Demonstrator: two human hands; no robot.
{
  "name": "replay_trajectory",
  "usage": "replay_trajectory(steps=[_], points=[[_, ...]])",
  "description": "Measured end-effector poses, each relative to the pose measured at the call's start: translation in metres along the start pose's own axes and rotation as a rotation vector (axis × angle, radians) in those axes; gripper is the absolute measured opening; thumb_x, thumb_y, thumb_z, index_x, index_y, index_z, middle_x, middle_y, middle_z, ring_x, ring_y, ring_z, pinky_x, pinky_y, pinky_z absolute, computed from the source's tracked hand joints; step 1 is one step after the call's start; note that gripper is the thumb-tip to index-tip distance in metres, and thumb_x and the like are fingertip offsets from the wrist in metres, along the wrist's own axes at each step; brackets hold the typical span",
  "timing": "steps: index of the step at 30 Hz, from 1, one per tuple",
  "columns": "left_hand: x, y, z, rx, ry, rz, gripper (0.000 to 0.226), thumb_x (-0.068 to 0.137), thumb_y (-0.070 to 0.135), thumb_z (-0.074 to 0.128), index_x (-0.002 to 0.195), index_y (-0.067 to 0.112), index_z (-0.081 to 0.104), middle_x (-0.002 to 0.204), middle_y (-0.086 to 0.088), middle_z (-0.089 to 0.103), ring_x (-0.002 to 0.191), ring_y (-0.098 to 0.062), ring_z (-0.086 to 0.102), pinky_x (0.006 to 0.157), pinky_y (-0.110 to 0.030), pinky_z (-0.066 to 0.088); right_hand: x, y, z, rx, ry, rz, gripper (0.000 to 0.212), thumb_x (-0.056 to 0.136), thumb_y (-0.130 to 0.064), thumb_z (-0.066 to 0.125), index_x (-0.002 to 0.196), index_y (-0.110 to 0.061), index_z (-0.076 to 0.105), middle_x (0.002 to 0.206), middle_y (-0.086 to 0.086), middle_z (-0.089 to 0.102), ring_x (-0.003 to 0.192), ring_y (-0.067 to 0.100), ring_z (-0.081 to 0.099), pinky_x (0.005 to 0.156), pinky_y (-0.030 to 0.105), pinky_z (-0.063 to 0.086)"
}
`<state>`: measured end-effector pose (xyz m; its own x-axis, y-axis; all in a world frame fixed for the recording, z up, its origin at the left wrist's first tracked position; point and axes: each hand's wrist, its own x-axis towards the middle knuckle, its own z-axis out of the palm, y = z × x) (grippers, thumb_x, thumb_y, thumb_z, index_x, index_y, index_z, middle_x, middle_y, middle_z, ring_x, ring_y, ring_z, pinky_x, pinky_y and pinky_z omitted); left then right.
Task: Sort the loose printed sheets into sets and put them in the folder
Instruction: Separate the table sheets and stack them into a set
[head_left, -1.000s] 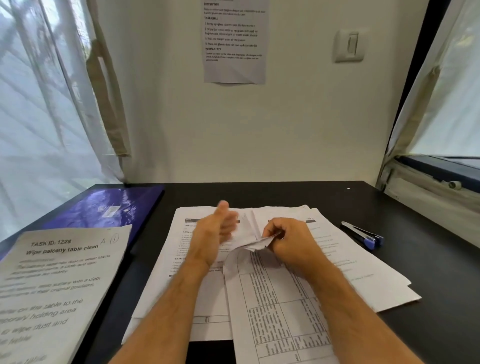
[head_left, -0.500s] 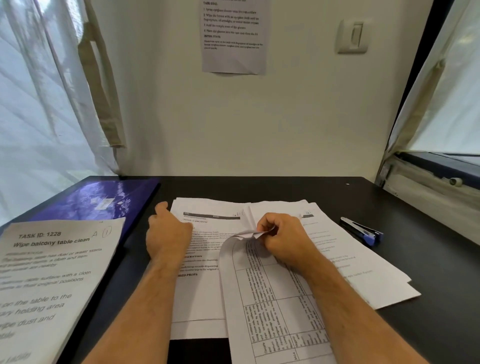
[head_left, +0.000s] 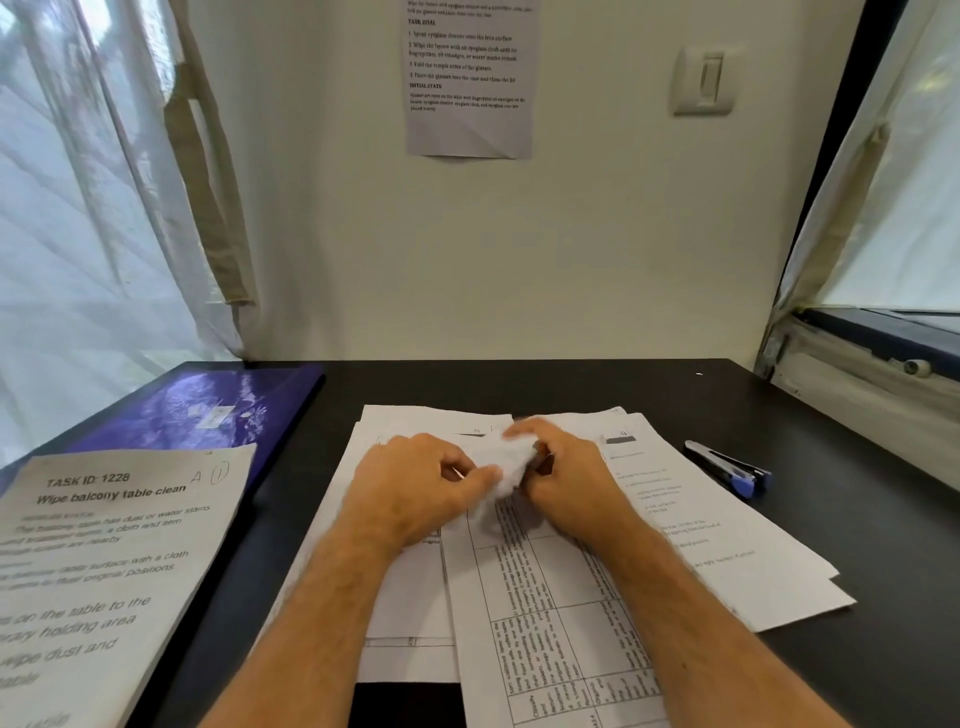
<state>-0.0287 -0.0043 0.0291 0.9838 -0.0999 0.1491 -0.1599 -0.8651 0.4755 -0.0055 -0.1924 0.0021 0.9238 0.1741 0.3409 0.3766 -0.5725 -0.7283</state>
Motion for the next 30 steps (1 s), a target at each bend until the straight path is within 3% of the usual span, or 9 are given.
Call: replay_trajectory(steps=[3,6,8,12,14,18,24,27,30], points=[[0.006,-0.008,0.001,-0.188,0.108,-0.066,0.066,0.085,0.076,0.040,0.091,0.022,0.077,0.087,0.005,0.075,0.078,-0.015,0.069,0.082,-0.036,0.059,0.003,0.002,0.001,-0.043,0.032,0.000,0.015,0.094,-0.011,0.064,0.099,-0.023,0.072,0.101,-0.007,0.069,0.094,0.012,0.065,0.084,0.023,0.057],[0.015,-0.027,-0.002,-0.132,0.378,-0.200,0.026,0.099,0.042,0.055,0.113,0.026,0.070,0.113,0.003,0.071,0.085,-0.009,0.062,0.081,-0.030,0.056,0.004,0.000,-0.001,-0.106,0.001,0.001,0.015,0.096,-0.012,0.061,0.099,-0.020,0.074,0.101,-0.006,0.070,0.094,0.010,0.064,0.088,0.021,0.055],[0.018,-0.041,-0.003,-0.061,0.308,-0.344,0.035,0.096,0.036,0.062,0.129,0.026,0.061,0.127,0.000,0.064,0.096,-0.014,0.060,0.078,-0.029,0.051,0.005,0.000,-0.001,-0.111,-0.005,-0.006,0.017,0.096,-0.012,0.061,0.099,-0.020,0.075,0.102,-0.007,0.071,0.095,0.010,0.065,0.087,0.020,0.055],[0.024,-0.052,0.004,0.130,0.146,-0.501,0.066,0.086,0.049,0.071,0.138,0.018,0.046,0.129,-0.010,0.057,0.119,-0.029,0.052,0.092,-0.041,0.049,0.005,0.002,-0.001,-0.093,-0.013,-0.003,0.017,0.095,-0.012,0.063,0.098,-0.023,0.075,0.101,-0.009,0.071,0.094,0.007,0.065,0.084,0.015,0.053],[0.026,-0.054,0.005,0.021,0.216,-0.493,0.063,0.087,0.037,0.073,0.138,0.016,0.041,0.128,-0.012,0.056,0.113,-0.029,0.053,0.082,-0.038,0.048,0.005,0.002,-0.001,-0.089,-0.010,-0.019,0.018,0.095,-0.012,0.063,0.096,-0.025,0.075,0.099,-0.012,0.070,0.094,0.006,0.064,0.079,0.011,0.051],[0.022,-0.054,0.000,-0.229,0.414,-0.460,0.049,0.095,0.017,0.059,0.141,0.022,0.043,0.121,-0.005,0.061,0.075,-0.009,0.049,0.050,-0.022,0.031,0.006,0.001,-0.001,-0.100,-0.024,0.006,0.017,0.095,-0.013,0.063,0.097,-0.024,0.075,0.100,-0.010,0.070,0.095,0.008,0.064,0.080,0.013,0.051],[0.016,-0.047,-0.010,-0.346,0.658,-0.457,0.020,0.098,0.014,0.047,0.107,0.013,0.065,0.115,-0.008,0.068,0.083,-0.017,0.053,0.050,-0.021,0.030,0.002,-0.001,-0.002,-0.008,-0.016,0.028,0.026,0.092,-0.007,0.066,0.085,-0.031,0.070,0.095,-0.016,0.065,0.091,0.005,0.063,0.072,0.009,0.049],[0.017,-0.049,-0.011,-0.381,0.667,-0.476,0.022,0.097,0.014,0.046,0.109,0.012,0.064,0.116,-0.007,0.068,0.085,-0.018,0.054,0.050,-0.022,0.031,0.001,-0.002,-0.002,0.003,-0.019,0.025,0.022,0.092,-0.008,0.067,0.087,-0.029,0.071,0.095,-0.017,0.064,0.092,0.004,0.062,0.079,0.014,0.053],[0.017,-0.051,-0.010,-0.393,0.644,-0.475,0.021,0.097,0.017,0.047,0.107,0.014,0.065,0.111,-0.005,0.068,0.075,-0.015,0.056,0.049,-0.022,0.035,0.001,-0.002,-0.002,-0.011,-0.026,0.023,0.022,0.093,-0.009,0.066,0.089,-0.030,0.071,0.095,-0.018,0.064,0.091,0.003,0.061,0.072,0.010,0.051]])
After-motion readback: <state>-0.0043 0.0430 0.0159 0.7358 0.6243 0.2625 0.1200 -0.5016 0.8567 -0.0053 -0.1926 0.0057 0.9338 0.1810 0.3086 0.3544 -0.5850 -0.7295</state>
